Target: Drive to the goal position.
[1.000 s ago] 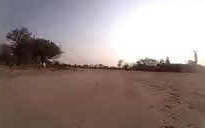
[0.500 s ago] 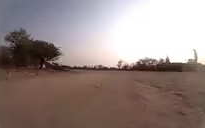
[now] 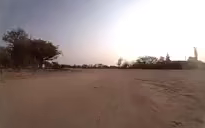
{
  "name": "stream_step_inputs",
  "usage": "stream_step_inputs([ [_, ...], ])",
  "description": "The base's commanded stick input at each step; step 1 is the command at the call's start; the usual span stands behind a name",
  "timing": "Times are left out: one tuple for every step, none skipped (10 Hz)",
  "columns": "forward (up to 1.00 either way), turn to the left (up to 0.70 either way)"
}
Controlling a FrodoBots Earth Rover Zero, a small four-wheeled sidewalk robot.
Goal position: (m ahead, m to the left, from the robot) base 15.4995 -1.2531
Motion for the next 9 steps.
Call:
stream_step_inputs([
  [0.7, 0.0],
  [0.7, 0.0],
  [0.7, 0.0],
  [0.7, 0.0],
  [0.7, 0.0],
  [0.7, 0.0],
  [0.7, 0.0],
  [0.7, 0.0],
  [0.7, 0.0],
])
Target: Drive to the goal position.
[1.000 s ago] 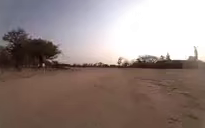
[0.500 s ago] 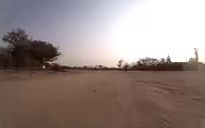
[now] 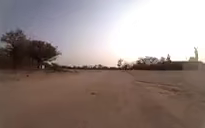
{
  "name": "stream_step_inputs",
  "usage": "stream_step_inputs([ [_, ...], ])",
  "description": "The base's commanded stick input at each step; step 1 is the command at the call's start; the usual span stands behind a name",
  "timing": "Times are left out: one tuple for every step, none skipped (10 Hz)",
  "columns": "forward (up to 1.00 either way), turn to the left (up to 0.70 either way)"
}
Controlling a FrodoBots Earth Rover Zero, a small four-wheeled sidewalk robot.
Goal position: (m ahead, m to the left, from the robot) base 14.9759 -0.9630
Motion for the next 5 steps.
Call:
stream_step_inputs([
  [0.7, 0.0],
  [0.7, 0.0],
  [0.7, 0.0],
  [0.7, 0.0],
  [0.7, 0.0],
])
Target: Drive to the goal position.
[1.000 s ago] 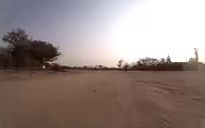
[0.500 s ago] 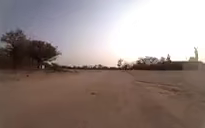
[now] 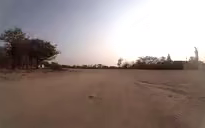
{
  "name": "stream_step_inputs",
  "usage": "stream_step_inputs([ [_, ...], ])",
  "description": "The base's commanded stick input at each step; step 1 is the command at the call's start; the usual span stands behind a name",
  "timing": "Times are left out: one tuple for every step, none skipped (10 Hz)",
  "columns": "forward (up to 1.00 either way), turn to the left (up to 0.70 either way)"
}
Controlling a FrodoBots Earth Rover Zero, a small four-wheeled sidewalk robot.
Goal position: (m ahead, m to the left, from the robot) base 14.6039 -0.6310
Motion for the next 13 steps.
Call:
stream_step_inputs([
  [0.7, 0.0],
  [0.7, 0.0],
  [0.7, 0.0],
  [0.7, 0.0],
  [0.7, 0.0],
  [0.7, 0.0],
  [0.7, 0.0],
  [0.7, 0.0],
  [0.7, 0.0],
  [0.7, 0.0],
  [0.7, 0.0],
  [0.7, 0.0],
  [0.7, 0.0],
])
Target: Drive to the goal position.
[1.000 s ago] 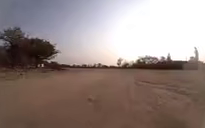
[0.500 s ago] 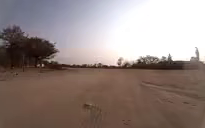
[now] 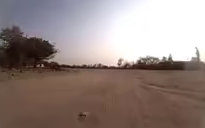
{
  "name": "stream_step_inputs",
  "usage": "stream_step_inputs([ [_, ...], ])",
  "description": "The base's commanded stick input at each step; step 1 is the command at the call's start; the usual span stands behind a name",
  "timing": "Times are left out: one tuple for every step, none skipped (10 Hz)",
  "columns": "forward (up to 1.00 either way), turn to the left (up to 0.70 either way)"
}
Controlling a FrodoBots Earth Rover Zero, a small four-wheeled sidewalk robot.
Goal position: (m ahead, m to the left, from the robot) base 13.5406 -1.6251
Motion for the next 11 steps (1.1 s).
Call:
stream_step_inputs([
  [0.7, 0.0],
  [0.7, 0.0],
  [0.7, 0.0],
  [0.7, 0.0],
  [0.7, 0.0],
  [0.7, 0.0],
  [0.7, 0.0],
  [0.7, 0.0],
  [0.7, 0.0],
  [0.7, 0.0],
  [0.7, 0.0],
])
